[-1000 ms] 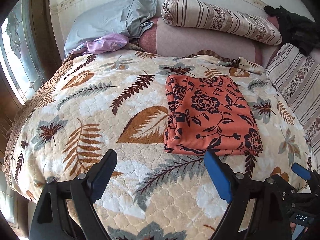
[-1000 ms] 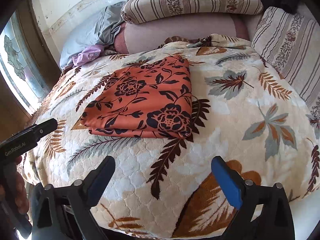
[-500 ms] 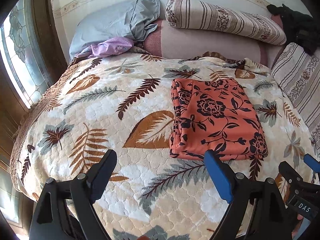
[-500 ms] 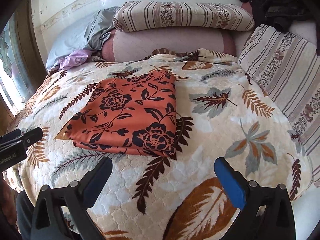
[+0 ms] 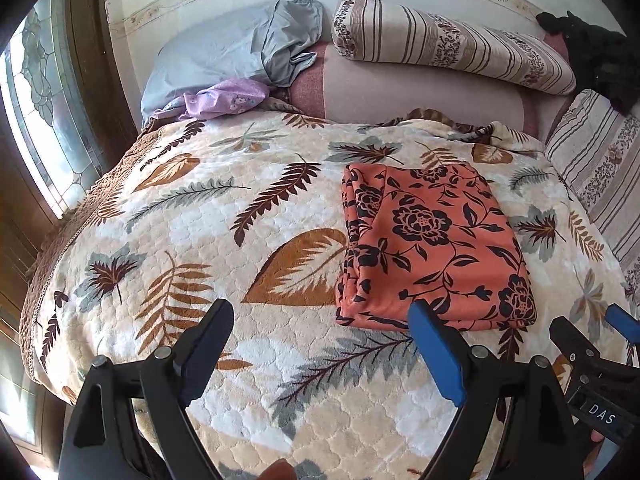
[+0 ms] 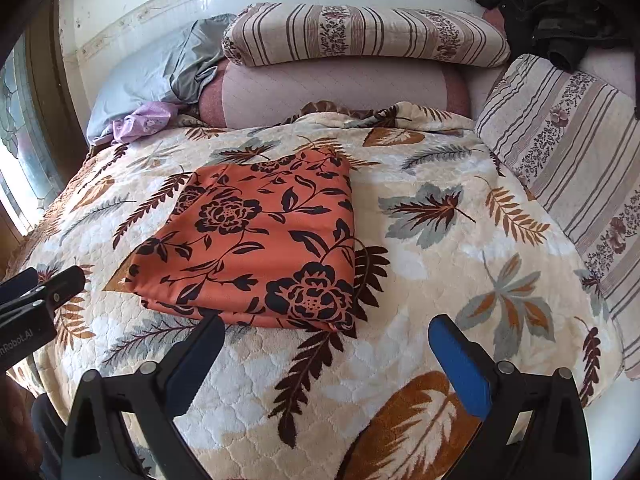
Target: Fold small clothes
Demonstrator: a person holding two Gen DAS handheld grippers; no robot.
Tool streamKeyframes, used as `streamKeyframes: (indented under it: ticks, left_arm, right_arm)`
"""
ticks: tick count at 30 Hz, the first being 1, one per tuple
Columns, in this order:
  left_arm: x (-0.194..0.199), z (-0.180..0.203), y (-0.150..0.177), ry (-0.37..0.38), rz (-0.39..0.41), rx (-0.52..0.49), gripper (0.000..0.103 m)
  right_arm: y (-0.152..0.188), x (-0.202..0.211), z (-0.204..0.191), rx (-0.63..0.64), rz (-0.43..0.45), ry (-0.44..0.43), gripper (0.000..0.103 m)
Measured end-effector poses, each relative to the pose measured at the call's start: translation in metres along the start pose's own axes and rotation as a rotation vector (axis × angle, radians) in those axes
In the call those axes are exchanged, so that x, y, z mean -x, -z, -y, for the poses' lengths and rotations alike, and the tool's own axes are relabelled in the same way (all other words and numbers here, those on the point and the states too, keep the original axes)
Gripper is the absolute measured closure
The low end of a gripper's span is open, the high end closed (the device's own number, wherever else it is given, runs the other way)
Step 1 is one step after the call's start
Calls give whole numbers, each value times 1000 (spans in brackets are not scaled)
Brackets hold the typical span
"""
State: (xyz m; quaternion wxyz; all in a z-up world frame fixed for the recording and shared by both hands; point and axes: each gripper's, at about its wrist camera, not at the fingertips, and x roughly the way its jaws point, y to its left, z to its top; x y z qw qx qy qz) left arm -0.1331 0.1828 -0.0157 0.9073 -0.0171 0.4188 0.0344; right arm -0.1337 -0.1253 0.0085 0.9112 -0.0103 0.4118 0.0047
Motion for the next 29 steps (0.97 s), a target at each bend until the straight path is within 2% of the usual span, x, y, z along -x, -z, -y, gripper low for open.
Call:
streamKeyframes:
  ticks: [22, 29]
  left_arm:
    - [-8, 5, -9, 12, -6, -7, 14]
    - [-12, 9, -13, 7, 27, -23, 14]
  right_arm:
    - [-12, -12, -3, 13, -9, 15, 0]
    - [-14, -20, -5, 19, -22, 18, 0]
